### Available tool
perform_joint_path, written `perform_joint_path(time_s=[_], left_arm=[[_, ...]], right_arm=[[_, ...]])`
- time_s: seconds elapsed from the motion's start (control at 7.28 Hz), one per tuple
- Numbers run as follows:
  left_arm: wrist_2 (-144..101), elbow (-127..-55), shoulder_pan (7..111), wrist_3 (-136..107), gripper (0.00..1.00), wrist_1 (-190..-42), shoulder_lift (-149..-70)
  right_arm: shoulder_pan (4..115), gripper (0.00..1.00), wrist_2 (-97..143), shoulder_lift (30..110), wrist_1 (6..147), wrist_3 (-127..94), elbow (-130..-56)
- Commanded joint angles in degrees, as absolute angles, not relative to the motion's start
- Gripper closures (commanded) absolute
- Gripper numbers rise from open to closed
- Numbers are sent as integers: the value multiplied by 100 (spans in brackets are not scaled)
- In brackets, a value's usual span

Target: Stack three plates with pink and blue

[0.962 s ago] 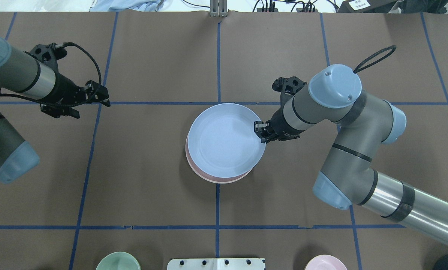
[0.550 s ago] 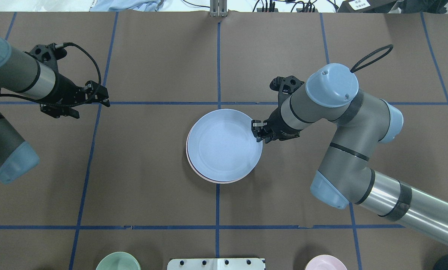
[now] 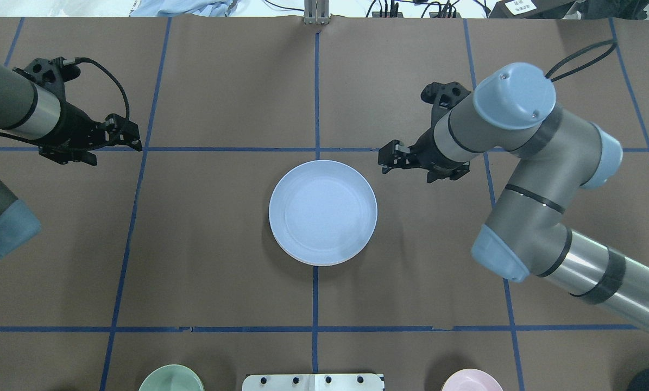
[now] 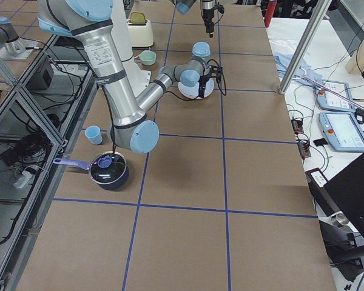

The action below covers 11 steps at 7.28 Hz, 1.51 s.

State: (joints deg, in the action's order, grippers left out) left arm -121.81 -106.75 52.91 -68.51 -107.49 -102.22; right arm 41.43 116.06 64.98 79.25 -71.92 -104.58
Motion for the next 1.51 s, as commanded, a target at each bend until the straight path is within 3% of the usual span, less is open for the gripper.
perform_joint_path(time_s=[0.0,0.55,0.69,0.96,1.37], left_arm=[[-12312,-10723,5851,-5292,0,-10653,-9793],[-12305,-10617,7537,-1058,0,-9926,-9088],[-12357,-10252,8176,-176,0,-9871,-9079],[-12567,-9688,8945,218,0,-9957,-9088],[-13051,-9589,8991,27,0,-10254,-9071]], right_arm=[[4804,0,11549,6976,9065,-5791,-11019],[6728,0,12274,8627,9194,-1968,-11127],[7254,0,12557,8857,9219,-1212,-11031],[8056,0,12988,9271,9228,-23,-10724],[8428,0,13131,9413,9194,281,-10556]])
